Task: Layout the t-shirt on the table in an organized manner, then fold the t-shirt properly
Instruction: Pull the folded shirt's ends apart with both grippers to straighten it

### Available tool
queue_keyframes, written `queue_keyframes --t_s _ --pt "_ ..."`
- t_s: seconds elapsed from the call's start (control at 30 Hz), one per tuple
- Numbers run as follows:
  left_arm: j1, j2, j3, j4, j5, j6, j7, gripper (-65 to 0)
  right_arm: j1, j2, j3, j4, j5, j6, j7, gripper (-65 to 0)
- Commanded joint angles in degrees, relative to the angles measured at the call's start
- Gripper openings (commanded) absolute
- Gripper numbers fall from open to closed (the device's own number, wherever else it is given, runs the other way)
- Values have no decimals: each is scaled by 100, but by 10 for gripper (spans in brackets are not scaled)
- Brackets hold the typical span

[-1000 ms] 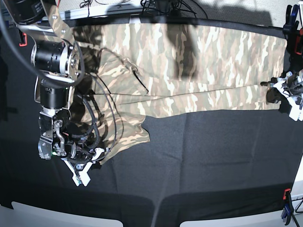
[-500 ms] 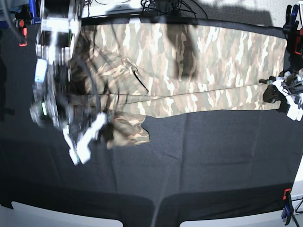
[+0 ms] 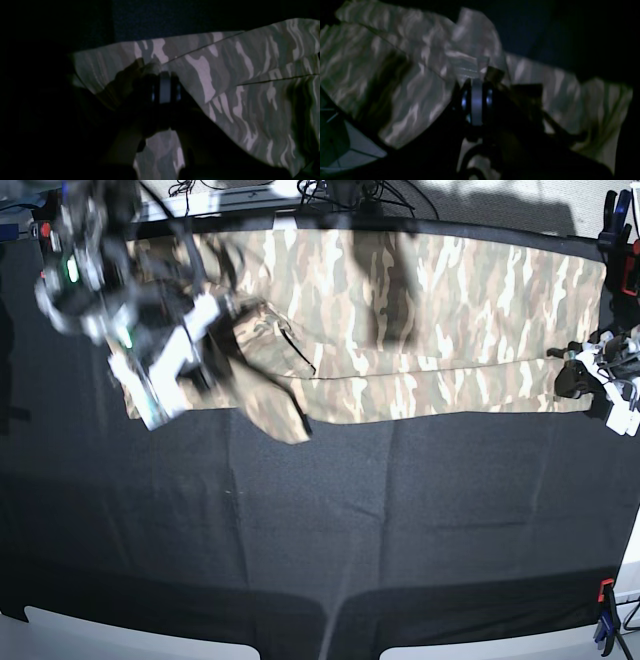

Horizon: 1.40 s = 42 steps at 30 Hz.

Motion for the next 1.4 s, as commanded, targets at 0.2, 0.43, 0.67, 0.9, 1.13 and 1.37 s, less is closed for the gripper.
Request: queue_keyframes --t_s 0.2,0.43,0.67,0.9,1.13,1.37 --pt "146 -146 -68 365 -81 -70 -26 -650 -951 46 494 264 79 34 173 -650" --pt "743 -162 -68 1373 522 -83 -90 -650 -1604 76 553 267 76 34 205 -650" --pt "984 -179 -234 1790 730 -61 -109 -650 -1880 304 555 337 74 34 199 -650" --pt "988 -184 -557 1790 728 -63 79 -650 -1878 299 680 466 74 34 157 -650" --pt "1180 -345 -623 1792 407 -371 74 -650 -1882 299 1113 468 79 34 72 -650" --pt "1460 -564 -625 1790 120 -371 35 -650 -1910 302 1558 468 83 34 33 -650"
